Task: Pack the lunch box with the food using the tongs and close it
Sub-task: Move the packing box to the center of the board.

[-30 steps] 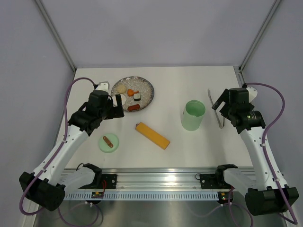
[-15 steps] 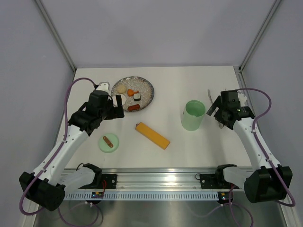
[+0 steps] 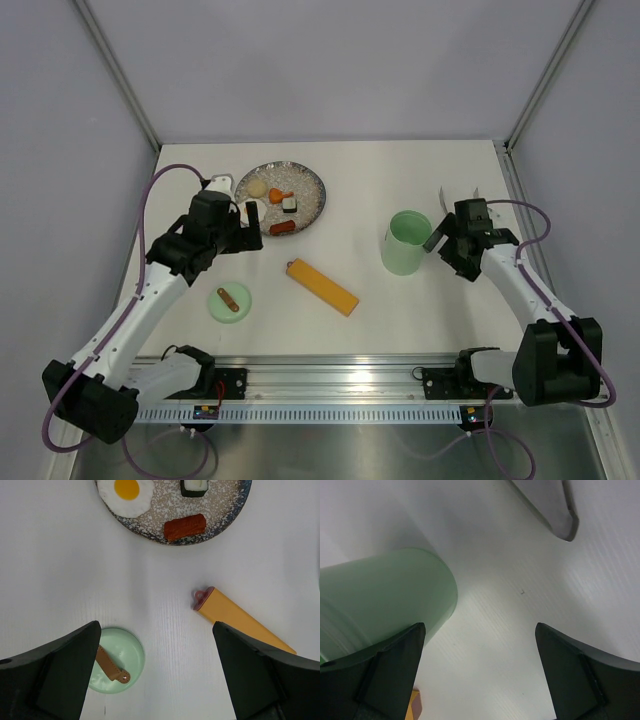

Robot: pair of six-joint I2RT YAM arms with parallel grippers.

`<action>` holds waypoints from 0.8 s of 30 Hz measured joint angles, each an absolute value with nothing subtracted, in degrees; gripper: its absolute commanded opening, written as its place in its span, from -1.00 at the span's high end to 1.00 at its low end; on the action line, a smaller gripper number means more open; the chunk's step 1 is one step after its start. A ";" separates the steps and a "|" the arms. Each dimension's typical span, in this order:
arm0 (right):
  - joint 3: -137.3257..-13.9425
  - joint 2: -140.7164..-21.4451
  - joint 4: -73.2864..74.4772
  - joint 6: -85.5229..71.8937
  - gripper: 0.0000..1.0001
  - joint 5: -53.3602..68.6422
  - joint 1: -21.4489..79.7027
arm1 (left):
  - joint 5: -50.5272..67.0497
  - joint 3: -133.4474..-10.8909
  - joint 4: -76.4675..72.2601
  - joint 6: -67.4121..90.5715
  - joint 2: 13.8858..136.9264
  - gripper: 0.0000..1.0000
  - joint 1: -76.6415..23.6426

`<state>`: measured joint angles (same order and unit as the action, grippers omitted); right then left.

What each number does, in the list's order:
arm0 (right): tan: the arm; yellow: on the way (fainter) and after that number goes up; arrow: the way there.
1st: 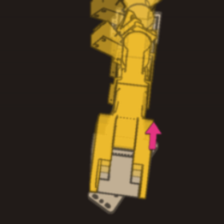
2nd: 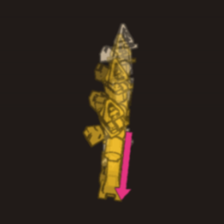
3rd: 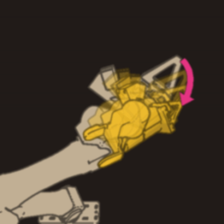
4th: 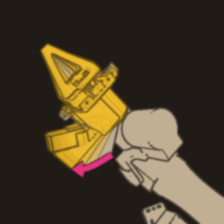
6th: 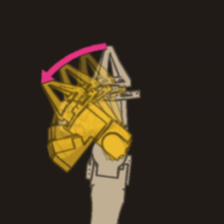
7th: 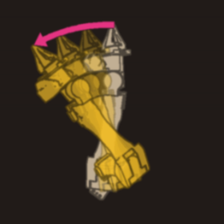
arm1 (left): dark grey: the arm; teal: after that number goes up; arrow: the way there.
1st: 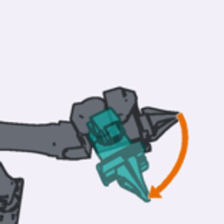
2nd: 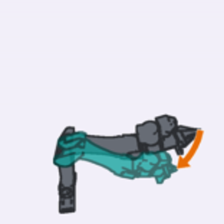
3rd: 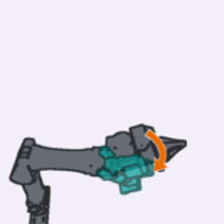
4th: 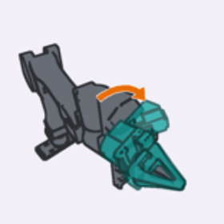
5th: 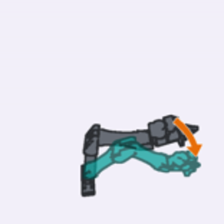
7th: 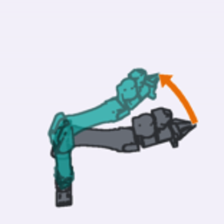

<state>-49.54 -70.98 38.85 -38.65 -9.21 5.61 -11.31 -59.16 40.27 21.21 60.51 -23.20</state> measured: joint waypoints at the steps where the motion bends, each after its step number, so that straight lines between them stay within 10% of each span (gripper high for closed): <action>1: -49.41 -71.40 38.11 -38.85 -0.99 -8.54 5.61 | -11.31 -59.16 40.29 21.21 60.60 -0.98 -23.20; 24: -66.46 -97.71 25.06 -42.68 -0.99 5.04 14.98 | -11.31 -59.31 40.71 21.21 60.86 -0.98 -23.20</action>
